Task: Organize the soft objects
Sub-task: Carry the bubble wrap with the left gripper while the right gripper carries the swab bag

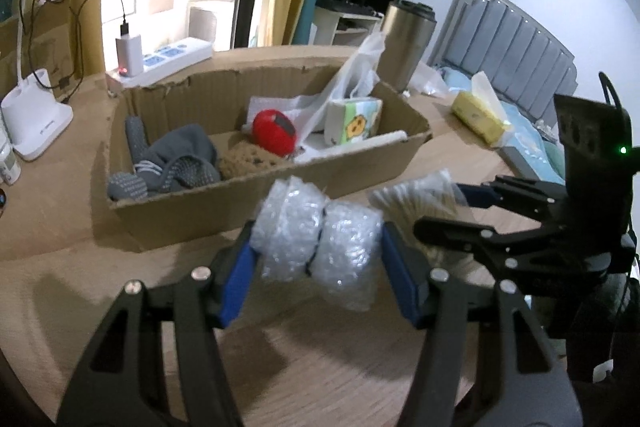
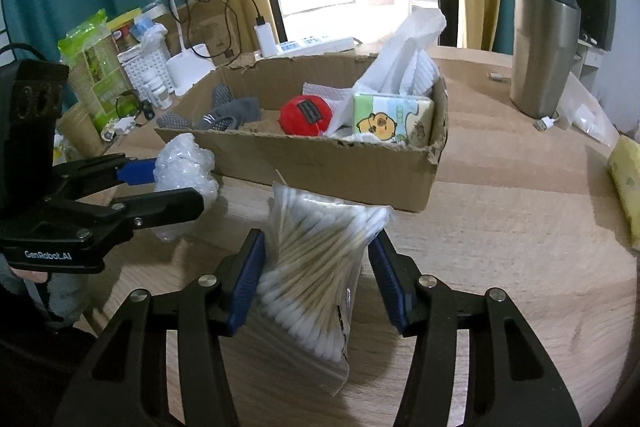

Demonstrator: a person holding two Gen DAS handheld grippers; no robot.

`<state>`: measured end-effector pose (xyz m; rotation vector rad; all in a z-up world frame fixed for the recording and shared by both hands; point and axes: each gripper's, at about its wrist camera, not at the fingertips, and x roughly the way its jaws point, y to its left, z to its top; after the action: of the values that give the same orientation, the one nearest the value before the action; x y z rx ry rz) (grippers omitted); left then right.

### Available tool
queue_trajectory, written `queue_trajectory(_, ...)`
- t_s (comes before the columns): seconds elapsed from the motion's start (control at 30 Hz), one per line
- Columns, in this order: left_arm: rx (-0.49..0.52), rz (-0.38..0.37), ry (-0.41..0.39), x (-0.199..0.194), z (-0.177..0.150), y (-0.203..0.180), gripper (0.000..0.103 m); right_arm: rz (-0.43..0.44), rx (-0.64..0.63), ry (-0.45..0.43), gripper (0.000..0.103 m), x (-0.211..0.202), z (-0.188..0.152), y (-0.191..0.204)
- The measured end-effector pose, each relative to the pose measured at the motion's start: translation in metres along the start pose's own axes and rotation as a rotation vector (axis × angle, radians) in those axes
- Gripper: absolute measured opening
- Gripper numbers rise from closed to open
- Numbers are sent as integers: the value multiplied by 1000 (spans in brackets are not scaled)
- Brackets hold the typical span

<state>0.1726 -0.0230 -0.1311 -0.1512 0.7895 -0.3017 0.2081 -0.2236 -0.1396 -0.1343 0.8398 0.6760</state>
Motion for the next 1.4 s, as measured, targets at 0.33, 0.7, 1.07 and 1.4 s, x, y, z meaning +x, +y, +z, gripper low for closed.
queue_trajectory(0.33,-24,16,-105,-37,17,4,61,-13,-22,-49,53,-17,20,4)
queue_trajectory(0.7,-45,16,-172,-49,40,19,61,-14,-68,-80,51,-23,48,10)
queue_trajectory(1.07,-81,37,-200,-41,54,45,61,-6,-108,-100,51,-8,80,17)
queue_trajectory(1.4,-79,54,-195,-26,66,66,61,-7,-118,-103,51,13,104,18)
